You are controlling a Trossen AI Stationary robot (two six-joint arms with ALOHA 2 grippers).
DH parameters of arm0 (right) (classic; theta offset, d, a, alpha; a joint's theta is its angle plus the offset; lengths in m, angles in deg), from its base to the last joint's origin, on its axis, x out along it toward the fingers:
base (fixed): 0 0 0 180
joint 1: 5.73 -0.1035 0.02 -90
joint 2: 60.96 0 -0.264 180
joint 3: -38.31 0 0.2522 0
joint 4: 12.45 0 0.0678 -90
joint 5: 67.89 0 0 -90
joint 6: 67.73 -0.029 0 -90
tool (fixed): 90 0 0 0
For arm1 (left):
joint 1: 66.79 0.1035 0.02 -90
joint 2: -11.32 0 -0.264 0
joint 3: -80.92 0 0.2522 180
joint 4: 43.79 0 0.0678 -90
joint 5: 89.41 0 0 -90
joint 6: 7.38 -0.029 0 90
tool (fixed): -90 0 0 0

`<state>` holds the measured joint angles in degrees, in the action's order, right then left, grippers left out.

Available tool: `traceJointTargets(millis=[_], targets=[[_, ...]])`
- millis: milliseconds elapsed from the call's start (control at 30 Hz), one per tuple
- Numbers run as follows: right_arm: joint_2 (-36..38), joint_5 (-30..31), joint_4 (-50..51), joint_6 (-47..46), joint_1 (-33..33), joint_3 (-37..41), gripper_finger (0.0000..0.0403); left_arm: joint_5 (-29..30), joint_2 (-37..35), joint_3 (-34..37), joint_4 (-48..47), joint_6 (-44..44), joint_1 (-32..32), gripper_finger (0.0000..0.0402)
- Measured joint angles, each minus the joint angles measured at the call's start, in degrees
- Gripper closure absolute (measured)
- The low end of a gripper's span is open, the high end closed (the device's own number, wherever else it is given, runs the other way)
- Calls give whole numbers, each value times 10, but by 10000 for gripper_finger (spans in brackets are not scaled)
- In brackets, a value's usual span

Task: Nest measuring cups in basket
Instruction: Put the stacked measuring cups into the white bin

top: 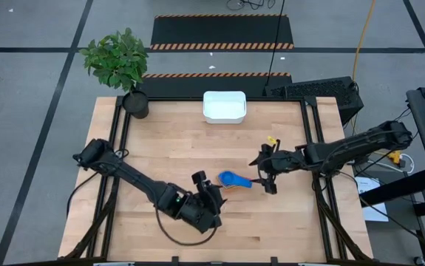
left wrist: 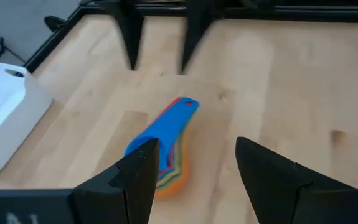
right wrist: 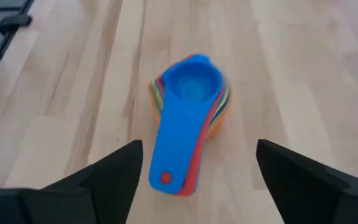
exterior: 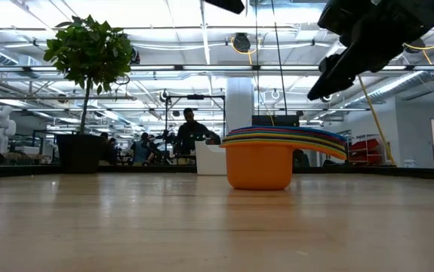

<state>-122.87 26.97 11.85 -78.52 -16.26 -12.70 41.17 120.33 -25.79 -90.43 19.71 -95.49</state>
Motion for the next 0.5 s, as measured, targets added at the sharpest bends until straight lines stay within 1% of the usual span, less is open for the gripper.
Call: traceJointTargets(millis=[100, 200, 267, 333, 500], targets=[[-9, 0, 11, -13, -14, 0, 85, -5, 0, 0, 0, 0, 18, 188], [-31, 0, 11, -21, -23, 0, 69, -23, 0, 0, 0, -16, 34, 188], [-48, 14, 10, -22, -27, 0, 62, -36, 0, 0, 0, -32, 45, 188], [-65, 27, 9, -24, -28, 0, 58, -47, 0, 0, 0, -49, 54, 188], [-101, 29, -6, -40, -28, 0, 57, -53, 0, 0, 0, -70, 72, 188]])
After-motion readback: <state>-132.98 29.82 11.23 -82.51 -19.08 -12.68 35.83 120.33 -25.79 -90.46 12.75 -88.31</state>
